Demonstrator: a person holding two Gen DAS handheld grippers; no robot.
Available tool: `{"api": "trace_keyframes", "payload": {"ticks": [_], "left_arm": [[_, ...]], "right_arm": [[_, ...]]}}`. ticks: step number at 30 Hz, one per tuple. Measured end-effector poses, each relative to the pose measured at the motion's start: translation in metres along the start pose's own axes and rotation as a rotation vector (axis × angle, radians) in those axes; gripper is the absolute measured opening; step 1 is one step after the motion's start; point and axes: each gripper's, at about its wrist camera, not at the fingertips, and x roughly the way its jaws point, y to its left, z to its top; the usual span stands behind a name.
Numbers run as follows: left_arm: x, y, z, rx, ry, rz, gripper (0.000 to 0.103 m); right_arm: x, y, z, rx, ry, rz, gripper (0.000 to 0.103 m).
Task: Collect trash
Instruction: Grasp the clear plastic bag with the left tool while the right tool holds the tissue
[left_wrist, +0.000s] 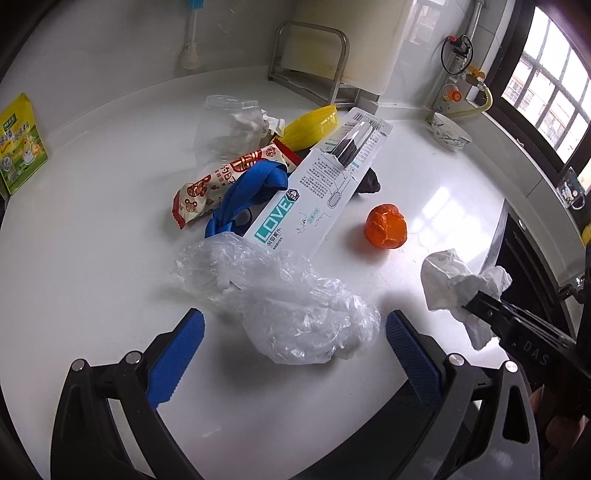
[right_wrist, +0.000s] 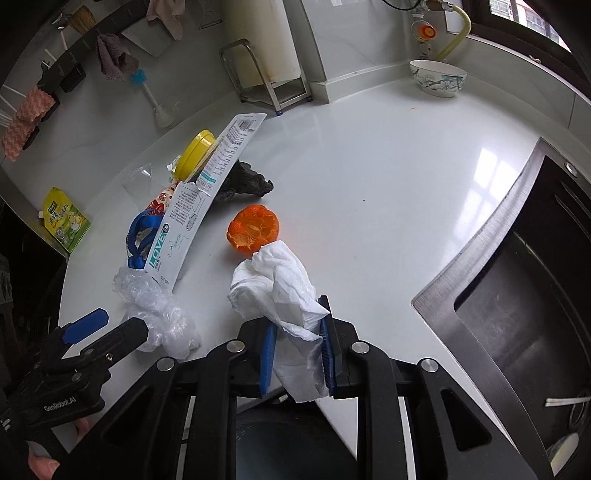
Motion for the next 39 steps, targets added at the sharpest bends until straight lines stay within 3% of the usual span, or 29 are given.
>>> {"api": "trace_keyframes", "payload": {"ticks": [10, 14, 20, 29, 39], "left_arm": [[0.025, -0.016, 0.002, -0.069, 0.011, 0.148, 0.094], [0.032, -0.018, -0.002, -0.067, 0.029, 0.151, 0.068], [0.026, -0.026, -0.013, -0.025, 0.026, 0.133, 0.043], [-0.008, -0.029, -0.043, 0.066, 0.034, 0.105, 0.040], [-0.069, -0.047, -0.106, 0.247, 0.048, 0.011, 0.040]], "right_arm": [[-0.035, -0.021, -0.022, 0.053, -0.038, -0.017, 0.021], [-0.047, -0.027, -0.030, 0.067, -0.046, -0.027, 0.021], [-0.061, -0.033, -0.047, 0.081, -0.044, -0.032, 0.021], [-0.087, -0.027, -0.078, 0.066, -0.038, -0.016, 0.021], [-0.108, -0.018, -0.139, 0.025, 0.034, 0.017, 0.021]]}}
